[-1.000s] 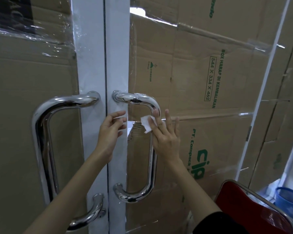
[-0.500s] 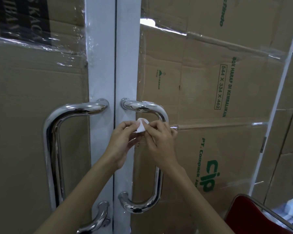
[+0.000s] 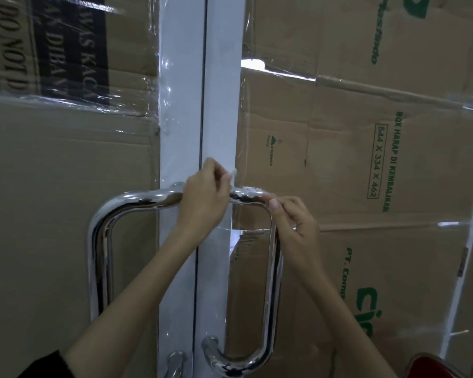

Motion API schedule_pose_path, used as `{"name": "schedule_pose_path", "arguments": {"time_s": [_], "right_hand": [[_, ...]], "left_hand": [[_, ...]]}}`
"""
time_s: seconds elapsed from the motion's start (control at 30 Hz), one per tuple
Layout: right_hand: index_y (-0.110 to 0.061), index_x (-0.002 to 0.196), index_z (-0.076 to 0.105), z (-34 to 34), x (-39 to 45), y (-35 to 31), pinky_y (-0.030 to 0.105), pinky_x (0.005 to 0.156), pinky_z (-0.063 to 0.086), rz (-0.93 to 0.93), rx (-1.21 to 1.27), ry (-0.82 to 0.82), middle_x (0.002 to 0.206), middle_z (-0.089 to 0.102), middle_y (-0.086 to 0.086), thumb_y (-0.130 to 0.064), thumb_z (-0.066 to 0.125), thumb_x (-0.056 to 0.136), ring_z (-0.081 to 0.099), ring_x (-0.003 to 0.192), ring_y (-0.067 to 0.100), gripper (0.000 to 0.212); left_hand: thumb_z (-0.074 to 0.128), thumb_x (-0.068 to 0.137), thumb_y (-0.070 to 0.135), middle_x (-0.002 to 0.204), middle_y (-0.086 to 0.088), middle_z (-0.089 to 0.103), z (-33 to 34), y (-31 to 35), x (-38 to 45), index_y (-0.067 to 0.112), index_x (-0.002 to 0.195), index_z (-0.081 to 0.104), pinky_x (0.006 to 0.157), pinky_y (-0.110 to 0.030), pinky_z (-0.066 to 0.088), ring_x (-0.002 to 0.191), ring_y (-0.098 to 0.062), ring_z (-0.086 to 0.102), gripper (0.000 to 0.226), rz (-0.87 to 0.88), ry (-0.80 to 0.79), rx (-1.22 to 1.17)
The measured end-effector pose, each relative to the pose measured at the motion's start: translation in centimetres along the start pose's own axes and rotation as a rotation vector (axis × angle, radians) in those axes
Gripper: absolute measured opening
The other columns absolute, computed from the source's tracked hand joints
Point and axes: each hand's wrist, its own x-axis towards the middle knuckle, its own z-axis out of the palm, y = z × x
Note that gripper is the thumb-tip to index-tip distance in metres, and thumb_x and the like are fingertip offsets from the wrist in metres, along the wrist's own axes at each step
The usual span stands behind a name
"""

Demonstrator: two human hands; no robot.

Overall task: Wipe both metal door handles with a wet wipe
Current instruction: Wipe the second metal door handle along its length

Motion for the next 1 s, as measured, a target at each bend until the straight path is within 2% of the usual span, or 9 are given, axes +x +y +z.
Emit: {"name": "schedule_pose_path", "arguments": {"time_s": [0.17,0.27,0.43,0.5,0.6,0.67,0.73,0.9,1.0], "right_hand": [[-0.03,0.099,0.069,-1.4,0.1,0.0,0.014,0.079,0.047,0.037,0.09,0.021,0.098,0.064,0.005,-0.016,0.052,0.095,0.061,0.093,0.006,0.023],[-0.028,0.095,0.069,-1.9,0.2,0.2,0.01,0.075,0.047,0.086,0.163,0.035,0.1,0.064,0.008,-0.016,0.051,0.095,0.061,0.088,0.001,0.022],[-0.02,0.097,0.069,-2.7,1.5,1.0,0.012,0.08,0.047,0.121,0.229,0.104,0.103,0.065,0.011,-0.015,0.049,0.096,0.061,0.089,-0.001,0.021],[-0.018,0.099,0.069,-3.1,1.7,1.3,0.012,0.082,0.047,0.135,0.242,0.108,0.105,0.066,0.011,-0.016,0.049,0.097,0.061,0.089,-0.001,0.021],[-0.015,0.099,0.07,-3.4,1.6,1.7,0.01,0.078,0.047,0.163,0.255,0.125,0.105,0.066,0.012,-0.015,0.048,0.097,0.061,0.086,-0.003,0.021],[-0.016,0.096,0.07,-3.2,1.3,1.9,0.01,0.076,0.047,0.186,0.264,0.12,0.103,0.067,0.012,-0.015,0.048,0.097,0.061,0.084,-0.004,0.022],[-0.016,0.094,0.071,-2.8,1.0,2.0,0.012,0.076,0.047,0.218,0.279,0.115,0.101,0.068,0.011,-0.016,0.049,0.097,0.062,0.083,-0.002,0.022],[-0.01,0.095,0.071,-2.3,1.2,1.5,0.011,0.073,0.048,0.227,0.307,0.098,0.099,0.068,0.01,-0.014,0.048,0.097,0.064,0.078,-0.003,0.024],[-0.006,0.098,0.07,-2.1,1.5,1.2,0.012,0.072,0.049,0.245,0.35,0.117,0.099,0.067,0.012,-0.015,0.046,0.098,0.063,0.078,-0.002,0.025]], "left_hand": [[0.056,0.095,0.021,0.085,0.013,0.061,2.1,-1.5,-3.5,0.019,0.094,0.059,0.074,-0.02,0.045,0.082,-0.004,0.057,0.004,0.114,0.111,-0.17],[0.054,0.096,0.021,0.096,0.016,0.064,2.6,-2.0,-2.9,0.022,0.099,0.066,0.083,-0.014,0.043,0.096,0.0,0.058,0.012,0.133,0.08,-0.18],[0.047,0.098,0.029,0.078,-0.011,0.064,2.9,-1.7,0.6,-0.001,0.076,0.065,0.069,-0.024,0.039,0.077,-0.02,0.057,0.042,-0.106,-0.084,-0.113],[0.046,0.099,0.028,0.079,-0.014,0.063,2.7,-1.7,0.5,-0.002,0.075,0.063,0.065,-0.019,0.036,0.074,-0.015,0.054,0.042,-0.101,-0.116,-0.118],[0.05,0.097,0.02,0.093,0.006,0.069,3.0,-1.7,-1.8,0.015,0.094,0.072,0.08,-0.007,0.04,0.092,0.003,0.059,0.022,-0.01,0.017,-0.296],[0.056,0.093,0.014,0.108,0.009,0.069,4.0,-2.0,-3.7,0.015,0.107,0.07,0.096,-0.016,0.044,0.112,-0.002,0.058,0.02,0.023,0.168,-0.411],[0.058,0.09,0.011,0.112,0.008,0.067,4.8,-2.4,-4.3,0.015,0.111,0.067,0.101,-0.021,0.044,0.118,-0.007,0.057,0.023,0.049,0.249,-0.444],[0.051,0.096,0.012,0.085,0.009,0.062,4.5,-2.9,-2.0,0.029,0.09,0.063,0.075,-0.01,0.042,0.081,0.007,0.057,0.022,-0.101,0.314,-0.449],[0.048,0.098,0.015,0.082,0.006,0.057,4.8,-2.0,-2.0,0.027,0.084,0.06,0.07,-0.01,0.041,0.076,0.005,0.053,0.022,-0.153,0.305,-0.443]]}}
